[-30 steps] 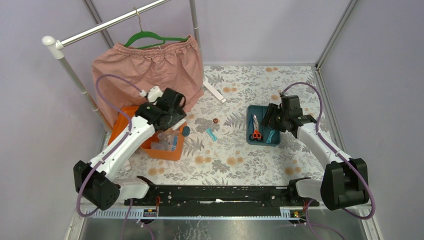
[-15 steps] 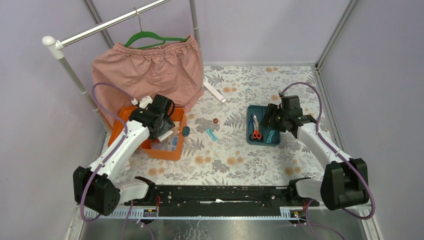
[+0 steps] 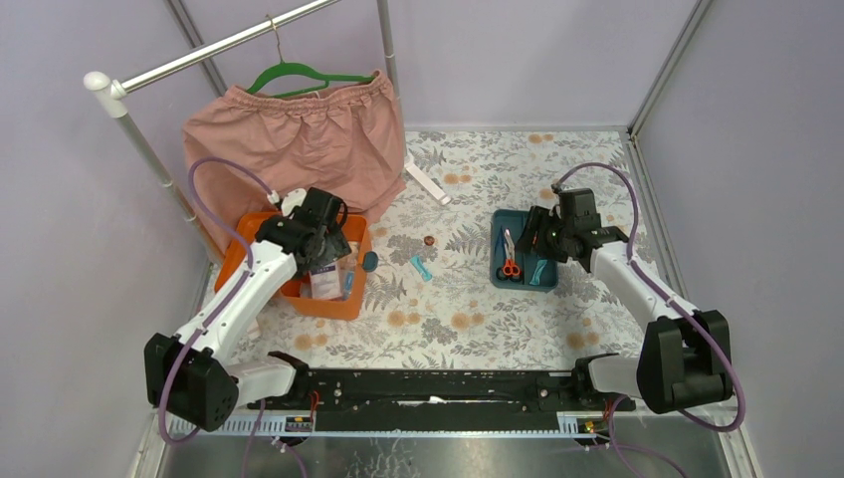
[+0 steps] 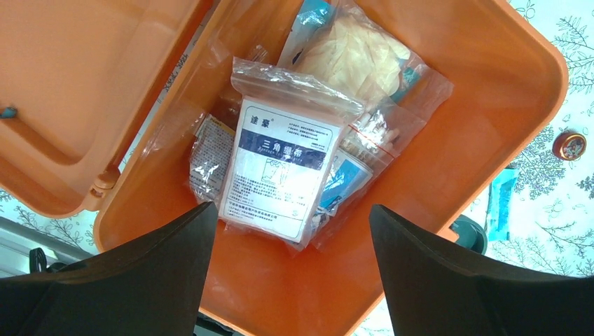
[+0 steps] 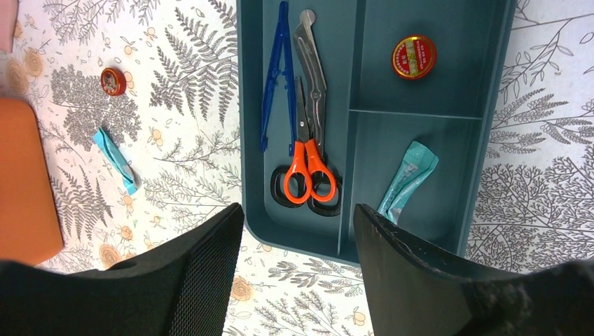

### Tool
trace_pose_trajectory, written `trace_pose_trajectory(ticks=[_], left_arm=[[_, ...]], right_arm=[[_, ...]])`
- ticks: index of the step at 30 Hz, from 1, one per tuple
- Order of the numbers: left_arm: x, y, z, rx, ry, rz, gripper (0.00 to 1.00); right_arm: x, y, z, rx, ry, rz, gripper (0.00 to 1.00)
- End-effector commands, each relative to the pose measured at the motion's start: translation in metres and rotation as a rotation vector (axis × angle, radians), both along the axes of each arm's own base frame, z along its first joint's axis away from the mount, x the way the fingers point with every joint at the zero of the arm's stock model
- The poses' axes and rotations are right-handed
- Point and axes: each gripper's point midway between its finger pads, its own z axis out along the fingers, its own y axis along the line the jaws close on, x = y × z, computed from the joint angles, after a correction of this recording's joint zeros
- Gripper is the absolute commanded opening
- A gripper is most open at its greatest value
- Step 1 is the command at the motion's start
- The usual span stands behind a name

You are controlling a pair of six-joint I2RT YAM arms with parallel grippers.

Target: Organize the medicine kit

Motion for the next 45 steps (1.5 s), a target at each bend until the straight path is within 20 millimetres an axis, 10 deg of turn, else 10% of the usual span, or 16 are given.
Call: trace_pose_trajectory(ticks=[1,8,13,20,45], left_arm=[[0.022,0.003,0.022,0.033,-0.083,-0.014,0.88],[0.067,-0.026,0.082,-0.077,-0.35,-0.138,0.91],[0.092,-0.057,0.124,-0.17,-0.569,-0.296,0.95],[0.106,-0.042,0.116,-0.069,-0.591,-0.268,0.99],[0.098,-0.04,0.11,-0.096,-0.599,-0.297,0.99]], right_arm=[[0.009,0.009,0.022,0.015,-0.05,0.055,0.67],[0.014,0.045,0.034,-0.021,-0.049,0.132,0.68],[0.022,0.113,0.037,-0.041,-0.049,0.254,0.69],[0.04,0.182,0.002,-0.172,0.037,0.403,0.75],[0.081,0.22,-0.066,-0.402,0.08,0.482,0.71]])
